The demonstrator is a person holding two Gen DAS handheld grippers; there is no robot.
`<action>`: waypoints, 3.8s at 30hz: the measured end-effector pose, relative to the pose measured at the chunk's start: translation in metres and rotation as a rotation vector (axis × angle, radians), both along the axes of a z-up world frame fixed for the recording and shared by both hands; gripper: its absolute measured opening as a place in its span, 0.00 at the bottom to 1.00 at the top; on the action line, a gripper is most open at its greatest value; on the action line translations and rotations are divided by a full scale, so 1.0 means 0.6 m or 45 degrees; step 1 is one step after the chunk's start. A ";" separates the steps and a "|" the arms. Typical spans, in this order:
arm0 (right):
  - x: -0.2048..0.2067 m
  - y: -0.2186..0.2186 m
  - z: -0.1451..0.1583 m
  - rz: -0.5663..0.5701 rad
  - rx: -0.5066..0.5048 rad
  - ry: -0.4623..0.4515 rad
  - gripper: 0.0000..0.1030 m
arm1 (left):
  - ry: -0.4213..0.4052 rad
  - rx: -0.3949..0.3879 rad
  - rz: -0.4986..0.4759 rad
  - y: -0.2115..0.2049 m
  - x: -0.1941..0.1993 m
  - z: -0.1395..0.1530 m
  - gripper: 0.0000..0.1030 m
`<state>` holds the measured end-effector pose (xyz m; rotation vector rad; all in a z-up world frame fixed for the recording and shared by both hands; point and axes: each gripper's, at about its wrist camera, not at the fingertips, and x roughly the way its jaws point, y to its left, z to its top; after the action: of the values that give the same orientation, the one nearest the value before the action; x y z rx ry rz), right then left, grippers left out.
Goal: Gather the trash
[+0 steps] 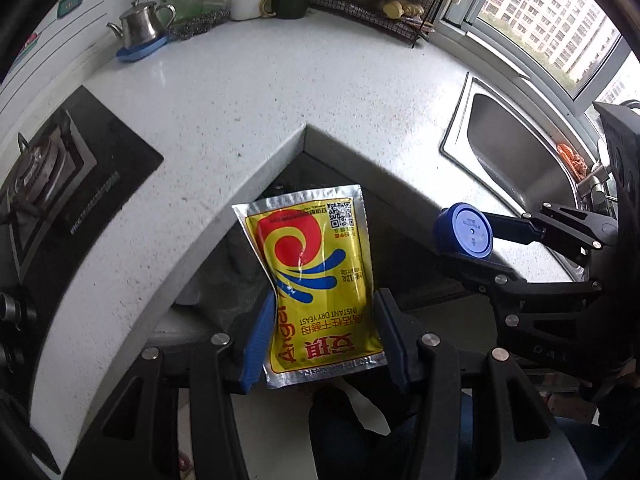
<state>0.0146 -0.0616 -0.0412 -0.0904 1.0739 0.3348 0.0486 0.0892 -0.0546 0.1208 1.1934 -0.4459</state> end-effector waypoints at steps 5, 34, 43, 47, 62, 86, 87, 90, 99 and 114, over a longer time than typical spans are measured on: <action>-0.015 0.013 -0.048 0.014 -0.007 0.061 0.42 | 0.075 0.034 0.025 0.001 -0.019 -0.062 0.46; 0.055 0.027 -0.527 -0.088 -0.064 0.282 0.42 | 0.373 0.063 -0.047 -0.046 0.055 -0.603 0.47; 0.061 0.012 -0.574 -0.091 -0.076 0.321 0.42 | 0.396 0.045 -0.041 -0.054 0.070 -0.641 0.56; 0.064 0.011 -0.580 -0.100 -0.074 0.335 0.42 | 0.382 0.052 -0.011 -0.050 0.071 -0.636 0.85; 0.081 0.034 -0.605 -0.013 -0.084 0.381 0.42 | 0.382 0.119 0.071 0.014 0.084 -0.669 1.00; 0.063 0.051 -0.578 -0.045 -0.173 0.313 0.96 | 0.343 0.144 0.079 0.038 0.051 -0.628 1.00; 0.060 0.050 -0.570 -0.050 -0.170 0.310 0.96 | 0.337 0.142 0.078 0.038 0.049 -0.620 1.00; 0.053 0.050 -0.552 -0.054 -0.165 0.301 0.98 | 0.314 0.157 0.071 0.038 0.038 -0.590 1.00; 0.015 0.047 -0.439 -0.056 -0.091 0.254 0.98 | 0.193 0.098 0.162 0.045 -0.016 -0.448 1.00; -0.188 -0.003 -0.084 -0.095 -0.064 -0.069 0.99 | -0.218 -0.076 0.280 0.030 -0.247 -0.059 1.00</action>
<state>-0.0984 -0.0633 -0.0917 -0.1034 1.0292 0.2371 -0.0999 0.1073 -0.0897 -0.0239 1.0111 -0.2716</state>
